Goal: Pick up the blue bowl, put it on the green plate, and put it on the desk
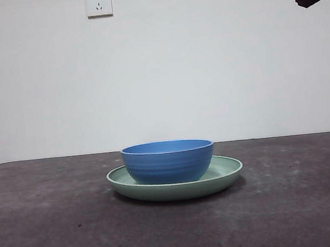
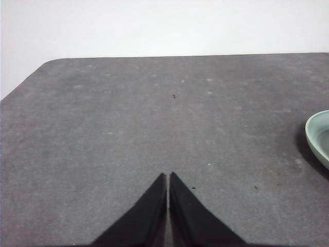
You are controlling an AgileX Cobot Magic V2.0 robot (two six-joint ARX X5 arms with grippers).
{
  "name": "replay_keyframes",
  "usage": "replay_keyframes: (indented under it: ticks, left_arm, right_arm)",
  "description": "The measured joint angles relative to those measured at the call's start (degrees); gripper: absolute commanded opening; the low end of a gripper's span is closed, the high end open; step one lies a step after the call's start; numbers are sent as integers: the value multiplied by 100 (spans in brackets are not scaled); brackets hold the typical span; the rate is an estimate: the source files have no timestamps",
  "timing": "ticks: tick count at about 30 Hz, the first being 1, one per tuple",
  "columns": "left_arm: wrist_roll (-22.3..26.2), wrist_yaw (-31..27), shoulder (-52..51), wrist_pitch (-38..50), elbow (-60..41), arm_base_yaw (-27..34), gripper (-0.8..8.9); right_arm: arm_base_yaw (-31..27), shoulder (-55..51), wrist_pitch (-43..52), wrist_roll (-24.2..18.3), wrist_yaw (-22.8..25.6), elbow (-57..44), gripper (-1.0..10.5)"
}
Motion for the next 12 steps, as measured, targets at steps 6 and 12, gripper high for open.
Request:
replay_keyframes:
  ticks: [6,12]
  left_arm:
    - [0,0,0,0,0,0,9]
    - [0,0,0,0,0,0,9]
  right_arm:
    - [-286,-332,94,-225,48,0,9]
    - [-1084,-1228,813,-319,55,-26,9]
